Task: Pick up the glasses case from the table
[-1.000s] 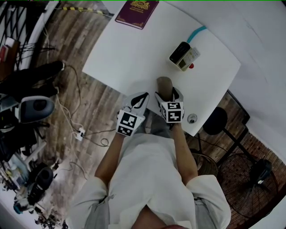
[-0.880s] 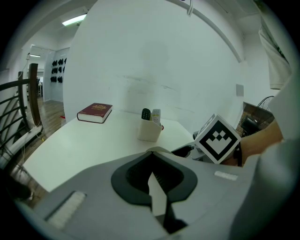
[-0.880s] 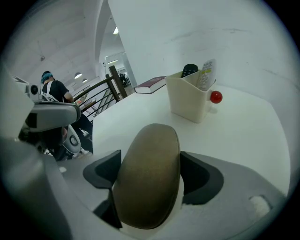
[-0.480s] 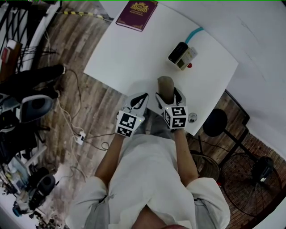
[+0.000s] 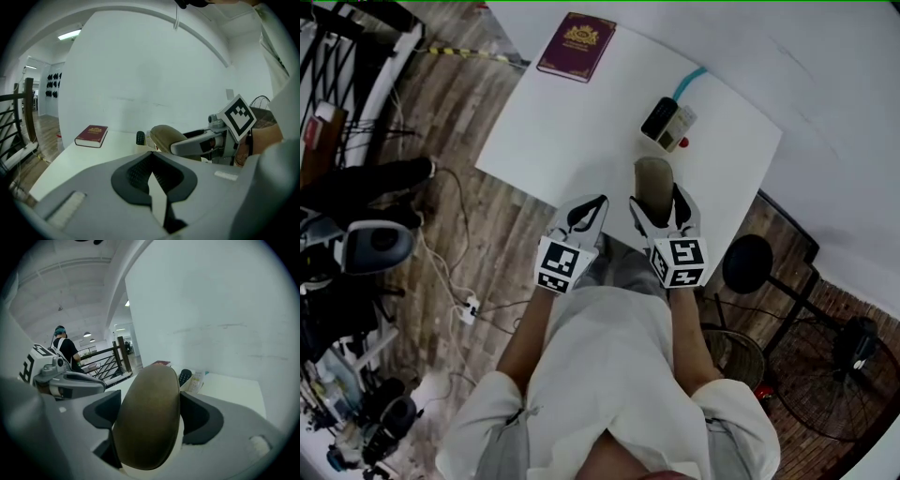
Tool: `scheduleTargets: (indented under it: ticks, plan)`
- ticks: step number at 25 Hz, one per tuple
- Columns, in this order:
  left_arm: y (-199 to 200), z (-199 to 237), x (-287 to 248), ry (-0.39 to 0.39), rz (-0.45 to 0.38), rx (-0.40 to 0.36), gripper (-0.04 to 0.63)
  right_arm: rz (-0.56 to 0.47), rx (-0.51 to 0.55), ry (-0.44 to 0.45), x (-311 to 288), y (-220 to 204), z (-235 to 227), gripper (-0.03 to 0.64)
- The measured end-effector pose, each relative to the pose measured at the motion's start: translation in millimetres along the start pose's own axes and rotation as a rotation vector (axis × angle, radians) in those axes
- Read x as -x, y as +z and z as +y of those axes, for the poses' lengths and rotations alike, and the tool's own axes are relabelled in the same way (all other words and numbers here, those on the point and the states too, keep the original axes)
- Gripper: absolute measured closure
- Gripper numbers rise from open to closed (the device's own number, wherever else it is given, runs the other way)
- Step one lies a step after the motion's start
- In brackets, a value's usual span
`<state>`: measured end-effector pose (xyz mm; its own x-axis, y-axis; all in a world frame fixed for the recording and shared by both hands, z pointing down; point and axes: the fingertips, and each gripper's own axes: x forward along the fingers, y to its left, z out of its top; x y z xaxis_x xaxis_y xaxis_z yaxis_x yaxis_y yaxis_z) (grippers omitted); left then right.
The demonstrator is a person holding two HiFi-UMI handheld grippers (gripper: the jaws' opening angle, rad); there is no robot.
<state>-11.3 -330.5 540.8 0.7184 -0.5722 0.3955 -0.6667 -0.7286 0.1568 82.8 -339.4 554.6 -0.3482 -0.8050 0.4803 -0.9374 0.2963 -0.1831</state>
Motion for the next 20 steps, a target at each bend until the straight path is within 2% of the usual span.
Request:
scheduleTargets:
  ticks: [12, 20]
  plan:
    - [64, -18, 35, -0.044, -0.171, -0.097, 0.577, -0.203, 0.056, -0.043, 64, 56, 17, 0.222]
    - [75, -32, 55, -0.06, -0.206, -0.125, 0.577, -0.265, 0.069, -0.068, 94, 63, 26, 0.224]
